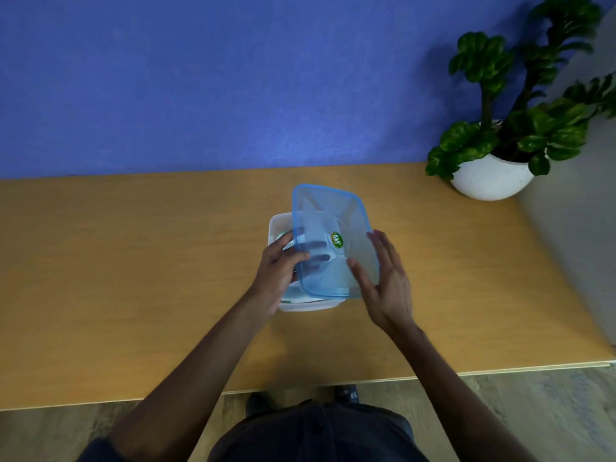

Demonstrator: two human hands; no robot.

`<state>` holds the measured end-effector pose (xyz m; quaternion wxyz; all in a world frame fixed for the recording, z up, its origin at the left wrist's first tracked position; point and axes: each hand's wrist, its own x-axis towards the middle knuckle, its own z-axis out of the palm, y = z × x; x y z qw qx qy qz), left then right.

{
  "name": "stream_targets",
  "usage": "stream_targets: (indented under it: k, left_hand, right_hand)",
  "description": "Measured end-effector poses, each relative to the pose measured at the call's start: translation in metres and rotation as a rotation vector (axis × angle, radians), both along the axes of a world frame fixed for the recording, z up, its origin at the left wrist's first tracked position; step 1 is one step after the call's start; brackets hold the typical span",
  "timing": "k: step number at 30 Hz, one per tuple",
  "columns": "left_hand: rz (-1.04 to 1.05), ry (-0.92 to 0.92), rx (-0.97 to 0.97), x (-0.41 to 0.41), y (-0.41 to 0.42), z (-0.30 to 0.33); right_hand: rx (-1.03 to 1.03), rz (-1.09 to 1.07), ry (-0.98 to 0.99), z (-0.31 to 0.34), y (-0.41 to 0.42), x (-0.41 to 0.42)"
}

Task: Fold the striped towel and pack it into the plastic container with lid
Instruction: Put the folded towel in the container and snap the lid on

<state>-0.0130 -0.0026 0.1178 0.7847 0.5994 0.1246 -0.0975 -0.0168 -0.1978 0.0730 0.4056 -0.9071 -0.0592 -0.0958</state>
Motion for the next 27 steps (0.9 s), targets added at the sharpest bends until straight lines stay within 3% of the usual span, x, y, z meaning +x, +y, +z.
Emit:
stream_targets:
  k: [4,7,13,16,20,27]
  left_hand:
    - [-0.025,-0.025,-0.011,-0.010,0.008,-0.015]
    - [0.018,-0.065,0.090,-0.012,0.008,-0.032]
    - [-0.033,-0.280,0.890,-0.014,0.010,-0.062]
    - [-0.006,-0.282,1.109,-0.012,0.011,-0.070]
    - [0.008,-0.189,1.170,-0.012,0.009,-0.079]
    - [0.105,-0.107,0.980,-0.012,0.010,-0.088]
  right_hand:
    - [0.563,-0.027,0.378,-0.025,0.004,0.014]
    - [0.734,-0.029,0.450,-0.038,0.012,0.022]
    - [0.714,-0.047,0.431,-0.044,0.028,0.029]
    - [0.673,-0.055,0.441,-0.052,0.031,0.028]
    - [0.650,-0.061,0.442,-0.060,0.037,0.025]
    - [0.526,-0.043,0.407,-0.071,0.050,0.026]
